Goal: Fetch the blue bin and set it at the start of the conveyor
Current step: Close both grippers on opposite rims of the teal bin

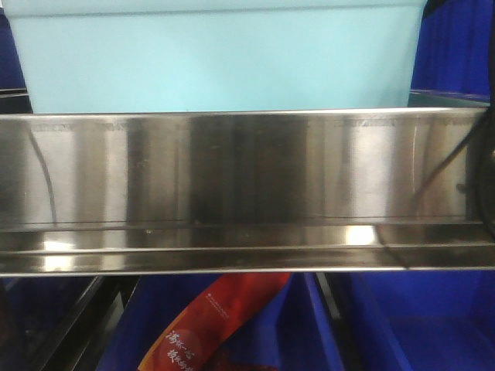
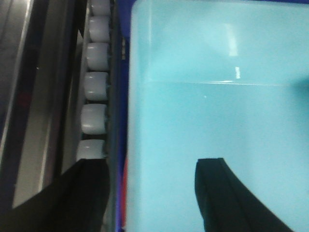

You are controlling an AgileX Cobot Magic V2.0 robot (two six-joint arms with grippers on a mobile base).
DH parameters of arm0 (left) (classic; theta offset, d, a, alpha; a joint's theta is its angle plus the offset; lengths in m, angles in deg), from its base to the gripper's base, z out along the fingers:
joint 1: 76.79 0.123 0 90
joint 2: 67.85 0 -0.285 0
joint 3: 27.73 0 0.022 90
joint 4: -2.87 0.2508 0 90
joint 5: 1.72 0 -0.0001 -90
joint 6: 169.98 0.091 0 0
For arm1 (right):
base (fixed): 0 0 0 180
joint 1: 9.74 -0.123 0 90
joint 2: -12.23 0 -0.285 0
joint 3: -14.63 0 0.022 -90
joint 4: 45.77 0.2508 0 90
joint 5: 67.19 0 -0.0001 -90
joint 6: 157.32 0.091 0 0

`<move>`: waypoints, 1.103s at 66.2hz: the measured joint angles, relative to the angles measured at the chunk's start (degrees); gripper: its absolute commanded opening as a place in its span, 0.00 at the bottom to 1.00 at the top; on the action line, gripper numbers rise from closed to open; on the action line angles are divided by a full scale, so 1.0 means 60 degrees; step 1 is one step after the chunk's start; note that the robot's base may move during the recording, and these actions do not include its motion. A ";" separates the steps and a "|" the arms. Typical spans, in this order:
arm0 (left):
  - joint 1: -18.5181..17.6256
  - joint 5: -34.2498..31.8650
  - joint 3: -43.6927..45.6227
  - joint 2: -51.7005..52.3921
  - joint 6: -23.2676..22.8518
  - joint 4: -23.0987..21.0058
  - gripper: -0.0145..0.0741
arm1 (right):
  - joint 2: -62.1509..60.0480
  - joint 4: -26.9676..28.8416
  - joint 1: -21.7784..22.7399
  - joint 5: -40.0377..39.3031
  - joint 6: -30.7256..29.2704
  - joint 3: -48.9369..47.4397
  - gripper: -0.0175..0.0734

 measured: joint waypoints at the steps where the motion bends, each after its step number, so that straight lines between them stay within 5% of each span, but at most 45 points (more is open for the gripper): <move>1: 0.0000 -0.0018 0.0000 0.0000 0.0000 0.0045 0.52 | 0.0020 0.0000 0.0000 0.0000 0.0000 0.0000 0.50; 73: 0.0077 0.0268 0.0000 -0.0287 0.0000 -0.0101 0.52 | 0.0088 0.0038 0.0000 0.0275 -0.0070 -0.0021 0.50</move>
